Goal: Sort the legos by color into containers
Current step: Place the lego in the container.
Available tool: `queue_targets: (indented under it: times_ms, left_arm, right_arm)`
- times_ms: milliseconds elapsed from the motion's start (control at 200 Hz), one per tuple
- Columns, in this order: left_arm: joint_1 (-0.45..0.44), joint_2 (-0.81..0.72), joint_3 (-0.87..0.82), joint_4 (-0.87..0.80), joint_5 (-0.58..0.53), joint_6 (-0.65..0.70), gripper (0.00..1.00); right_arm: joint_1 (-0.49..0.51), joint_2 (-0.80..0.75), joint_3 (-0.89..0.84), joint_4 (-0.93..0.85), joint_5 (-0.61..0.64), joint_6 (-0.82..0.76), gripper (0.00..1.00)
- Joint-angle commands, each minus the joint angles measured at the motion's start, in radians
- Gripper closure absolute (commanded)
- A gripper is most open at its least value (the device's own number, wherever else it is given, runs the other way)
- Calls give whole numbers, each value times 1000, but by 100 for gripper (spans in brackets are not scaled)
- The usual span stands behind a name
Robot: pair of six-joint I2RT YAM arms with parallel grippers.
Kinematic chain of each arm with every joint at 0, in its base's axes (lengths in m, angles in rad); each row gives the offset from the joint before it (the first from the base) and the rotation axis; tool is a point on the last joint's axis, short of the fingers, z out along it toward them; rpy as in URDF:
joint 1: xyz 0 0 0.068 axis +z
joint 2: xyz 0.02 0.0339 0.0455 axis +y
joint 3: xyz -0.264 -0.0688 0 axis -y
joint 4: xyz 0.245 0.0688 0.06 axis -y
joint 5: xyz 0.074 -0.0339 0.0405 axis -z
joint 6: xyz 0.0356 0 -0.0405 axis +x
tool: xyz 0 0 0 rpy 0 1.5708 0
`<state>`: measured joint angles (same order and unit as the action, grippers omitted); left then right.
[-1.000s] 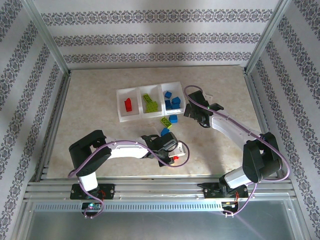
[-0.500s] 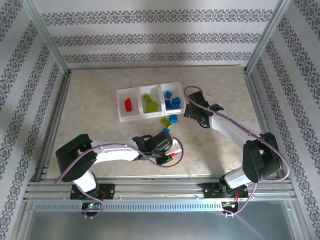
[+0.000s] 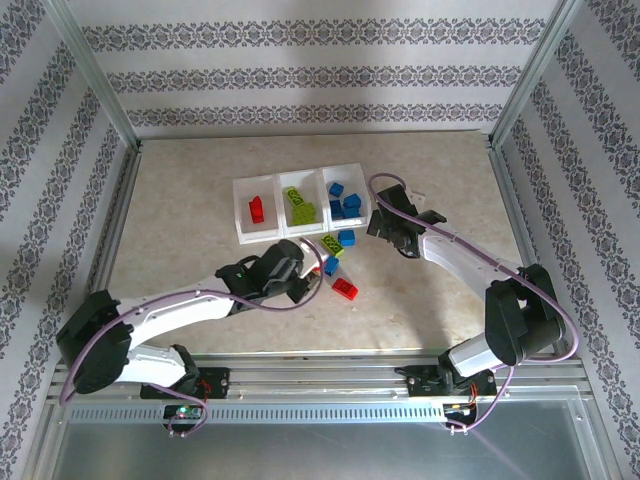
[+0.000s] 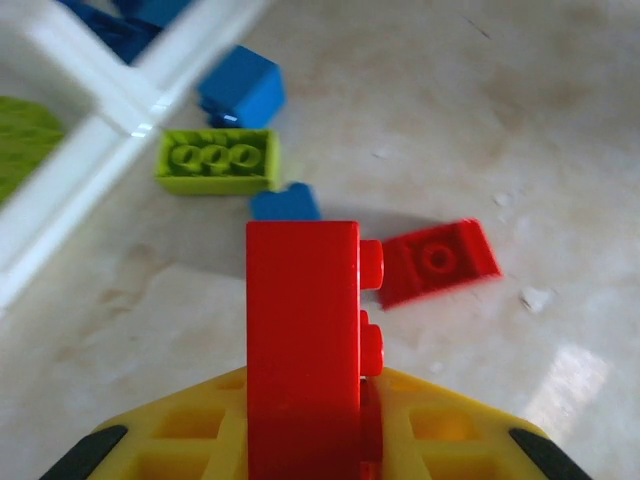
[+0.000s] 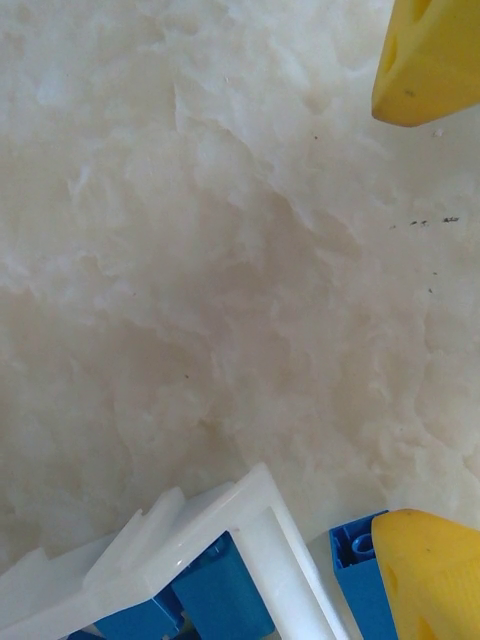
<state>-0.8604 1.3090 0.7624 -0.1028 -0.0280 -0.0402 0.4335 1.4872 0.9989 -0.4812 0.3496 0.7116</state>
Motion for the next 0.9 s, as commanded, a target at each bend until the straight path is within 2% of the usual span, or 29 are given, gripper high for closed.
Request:
queue_targets:
  times_ms: [0, 125, 270, 430, 665, 894]
  left_arm:
    - [67, -49, -19, 41, -36, -78, 81]
    - [130, -71, 6, -11, -126, -156, 81]
    - [199, -93, 32, -63, -156, -232, 80]
    - [283, -106, 65, -84, -137, -305, 79]
    - [380, -67, 131, -117, -121, -317, 78]
    - [485, 15, 207, -136, -55, -330, 77]
  right_arm:
    - [-7, 1, -14, 10, -10, 22, 2]
    - [-6, 7, -10, 11, -14, 23, 2]
    - [-5, 12, -6, 11, -20, 23, 2]
    - [-3, 21, -5, 18, -31, 26, 2]
    - [2, 31, -2, 24, -38, 26, 2]
    - [12, 43, -3, 32, -42, 29, 1]
